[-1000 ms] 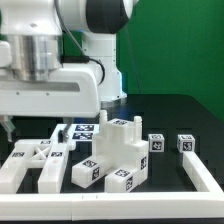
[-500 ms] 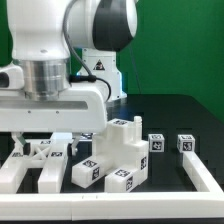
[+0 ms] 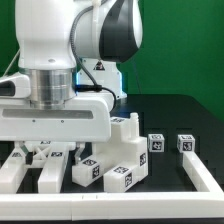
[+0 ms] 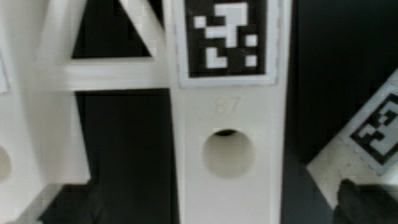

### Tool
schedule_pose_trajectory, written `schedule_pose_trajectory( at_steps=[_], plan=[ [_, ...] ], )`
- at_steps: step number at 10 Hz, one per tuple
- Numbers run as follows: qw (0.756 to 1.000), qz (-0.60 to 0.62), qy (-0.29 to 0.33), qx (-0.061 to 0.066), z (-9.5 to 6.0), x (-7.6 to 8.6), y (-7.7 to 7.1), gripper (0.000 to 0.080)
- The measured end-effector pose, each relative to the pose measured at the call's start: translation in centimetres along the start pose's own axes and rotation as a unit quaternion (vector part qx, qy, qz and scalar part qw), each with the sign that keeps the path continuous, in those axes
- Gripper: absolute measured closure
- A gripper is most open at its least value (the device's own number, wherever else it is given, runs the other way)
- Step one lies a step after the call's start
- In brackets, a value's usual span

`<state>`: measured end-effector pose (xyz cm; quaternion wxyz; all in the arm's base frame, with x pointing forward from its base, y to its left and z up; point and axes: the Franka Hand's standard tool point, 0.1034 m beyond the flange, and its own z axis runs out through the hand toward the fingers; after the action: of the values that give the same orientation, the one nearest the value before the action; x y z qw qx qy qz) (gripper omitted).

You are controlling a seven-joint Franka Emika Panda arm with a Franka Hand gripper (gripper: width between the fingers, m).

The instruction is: Assemble chair

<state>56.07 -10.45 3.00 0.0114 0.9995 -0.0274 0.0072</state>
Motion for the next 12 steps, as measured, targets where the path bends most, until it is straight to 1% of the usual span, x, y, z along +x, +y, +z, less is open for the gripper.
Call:
schedule_pose_trajectory(
  at_steps=[2, 5, 7, 12],
  plan=[
    [1.000, 0.001, 0.001, 0.000, 0.0, 0.0, 0.1, 0.0150],
    [1.000, 0.004, 0.001, -0.001, -0.3, 0.0, 0.9, 0.0150],
    [1.000, 0.001, -0.001, -0.003, 0.2, -0.3, 1.4, 0.0150],
    [1.000, -0.004, 0.016, -0.009, 0.3, 0.4, 0.8, 0.0150]
  ],
)
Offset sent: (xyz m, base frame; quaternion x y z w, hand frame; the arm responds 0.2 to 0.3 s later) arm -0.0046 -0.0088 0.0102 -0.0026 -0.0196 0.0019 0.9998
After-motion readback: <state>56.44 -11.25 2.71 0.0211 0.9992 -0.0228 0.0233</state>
